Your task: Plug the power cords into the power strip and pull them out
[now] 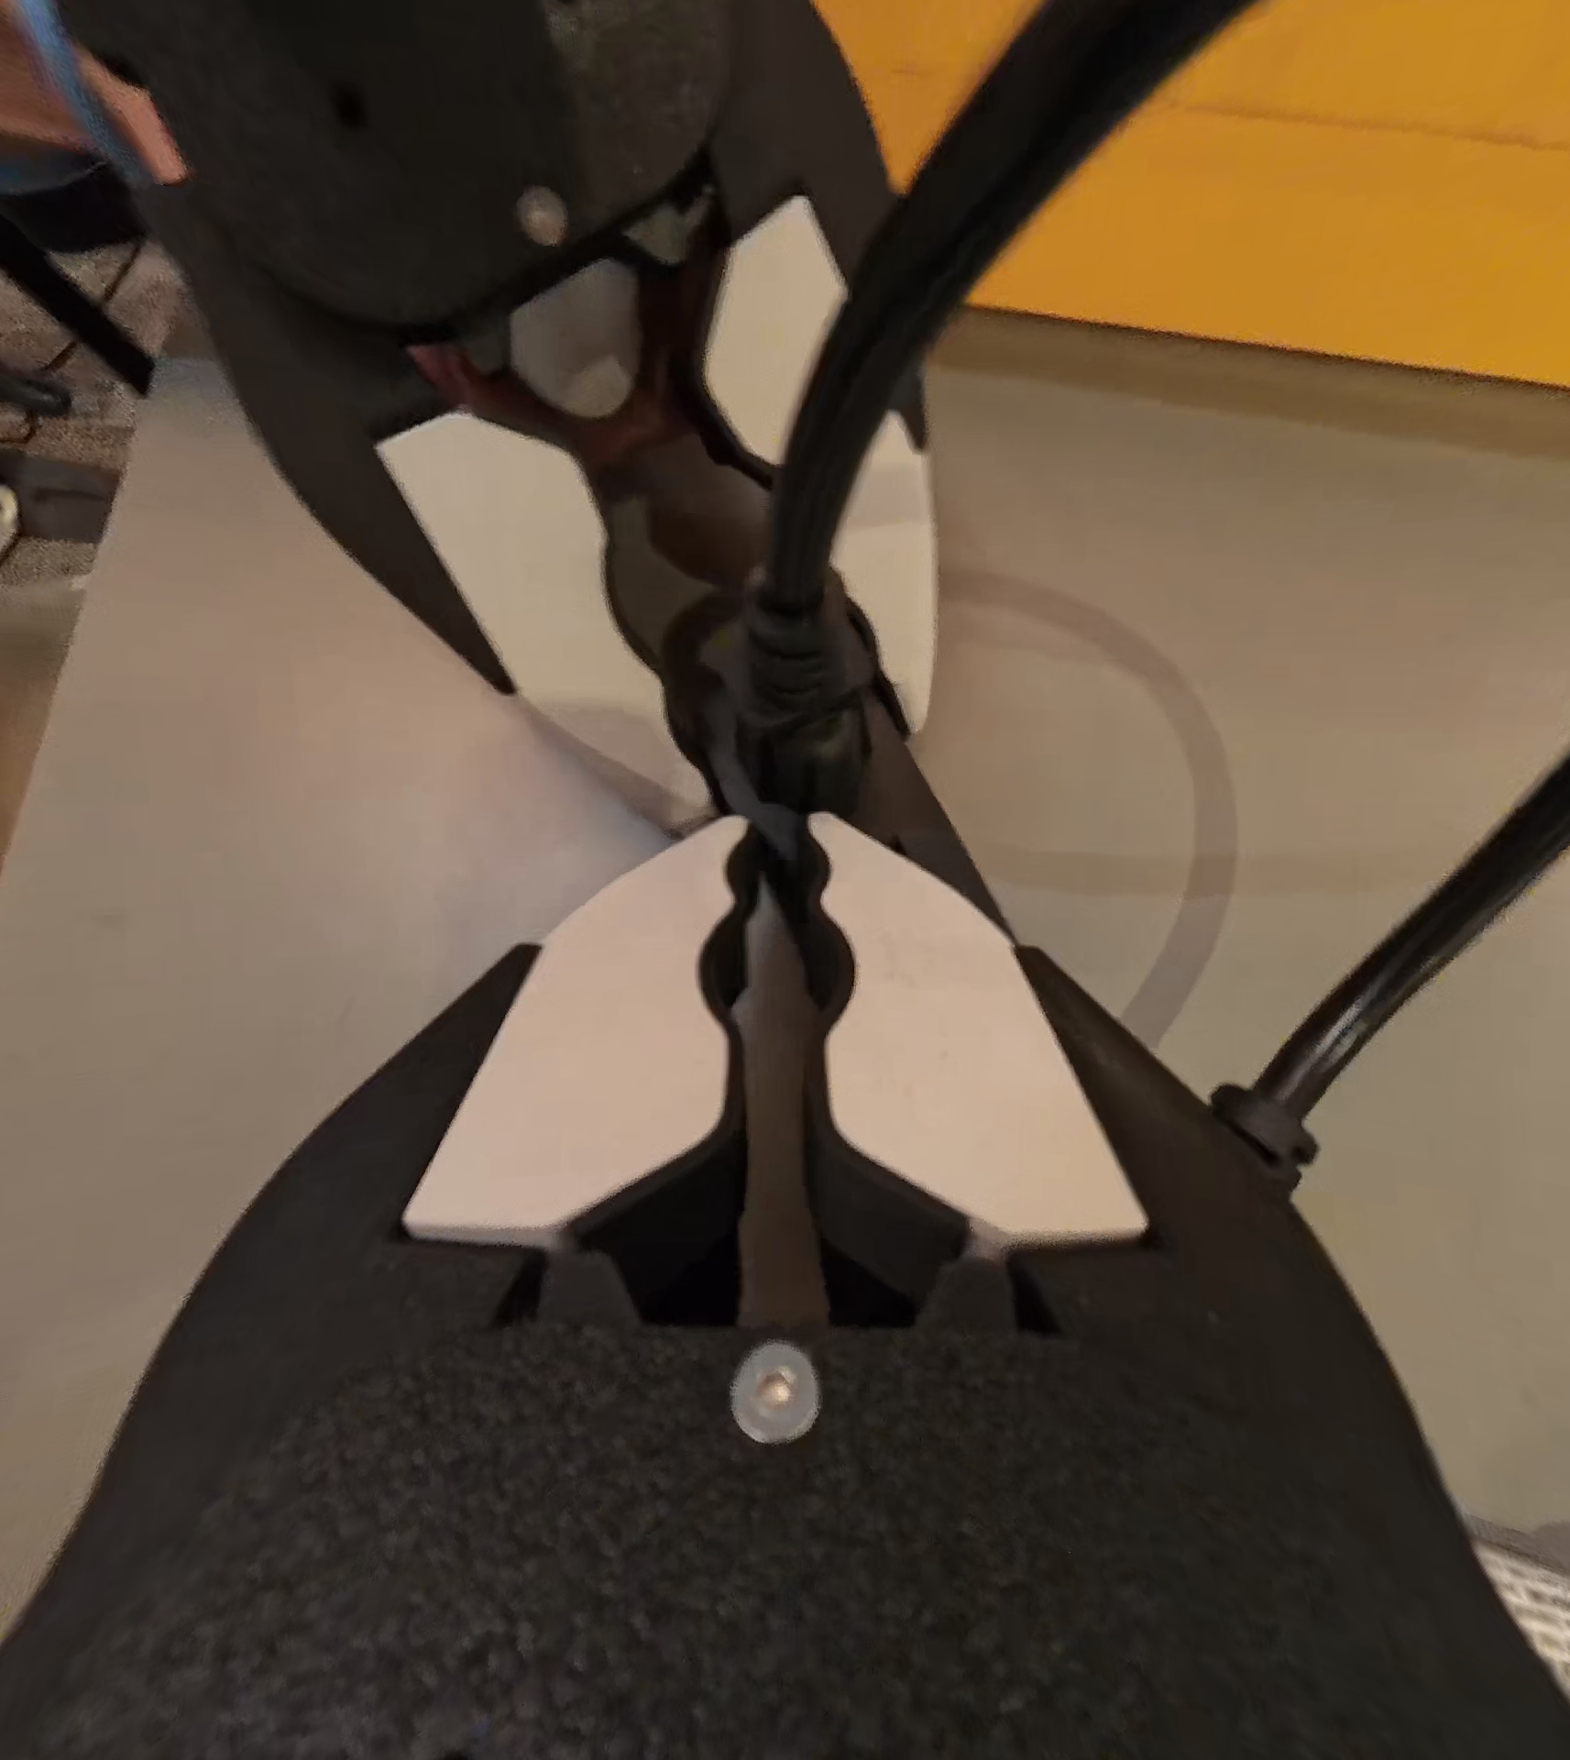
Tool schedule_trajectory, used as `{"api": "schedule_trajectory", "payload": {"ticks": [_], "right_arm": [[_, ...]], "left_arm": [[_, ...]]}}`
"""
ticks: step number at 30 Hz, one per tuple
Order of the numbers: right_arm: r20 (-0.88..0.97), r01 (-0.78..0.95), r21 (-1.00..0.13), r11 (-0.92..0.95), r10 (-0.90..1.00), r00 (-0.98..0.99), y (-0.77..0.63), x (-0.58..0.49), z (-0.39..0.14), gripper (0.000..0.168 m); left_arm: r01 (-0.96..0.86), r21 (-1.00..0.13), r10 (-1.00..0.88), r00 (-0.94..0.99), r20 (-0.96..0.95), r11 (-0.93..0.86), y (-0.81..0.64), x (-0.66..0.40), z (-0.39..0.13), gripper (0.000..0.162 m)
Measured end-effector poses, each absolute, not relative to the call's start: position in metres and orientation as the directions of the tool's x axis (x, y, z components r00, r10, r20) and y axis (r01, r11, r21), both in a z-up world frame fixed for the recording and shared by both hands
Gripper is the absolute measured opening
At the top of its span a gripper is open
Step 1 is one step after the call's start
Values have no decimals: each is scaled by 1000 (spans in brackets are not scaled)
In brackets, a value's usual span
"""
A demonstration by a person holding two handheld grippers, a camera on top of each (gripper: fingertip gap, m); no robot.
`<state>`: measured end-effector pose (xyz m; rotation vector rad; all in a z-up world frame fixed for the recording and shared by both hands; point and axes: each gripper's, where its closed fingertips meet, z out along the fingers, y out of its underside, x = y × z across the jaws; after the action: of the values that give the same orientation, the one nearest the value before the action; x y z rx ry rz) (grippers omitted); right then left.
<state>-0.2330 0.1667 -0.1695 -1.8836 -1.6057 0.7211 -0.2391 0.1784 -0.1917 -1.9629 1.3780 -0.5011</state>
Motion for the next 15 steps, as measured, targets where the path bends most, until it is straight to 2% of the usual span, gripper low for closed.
{"api": "schedule_trajectory", "payload": {"ticks": [1, 3, 6, 8, 10, 13, 15], "right_arm": [[-52, 699, -708, -107, 994, 100, 161, -232, -169, 18], [-16, 693, -720, -37, 999, 37, 155, -231, -168, 27], [58, 681, -731, 51, 998, -13, 155, -227, -168, 24], [30, 666, -745, 38, 999, -23, 156, -221, -165, 24], [31, 659, -752, 14, 999, 13, 166, -212, -159, 46], [-9, 625, -780, -32, 999, 40, 175, -201, -145, 46], [3, 662, -748, -40, 998, 64, 183, -193, -150, 48]], "left_arm": [[-666, -716, -931, 360, -64, -208, 179, -238, -192, 44], [-670, -717, -938, 341, -66, -193, 179, -236, -191, 44], [-676, -718, -951, 303, -64, -167, 178, -231, -191, 44], [-679, -720, -959, 276, -69, -144, 175, -228, -191, 44], [-687, -719, -973, 220, -66, -107, 172, -220, -191, 44], [-693, -719, -986, 152, -68, -57, 179, -198, -191, 44], [-694, -719, -992, 106, -74, -20, 186, -177, -191, 44]]}}
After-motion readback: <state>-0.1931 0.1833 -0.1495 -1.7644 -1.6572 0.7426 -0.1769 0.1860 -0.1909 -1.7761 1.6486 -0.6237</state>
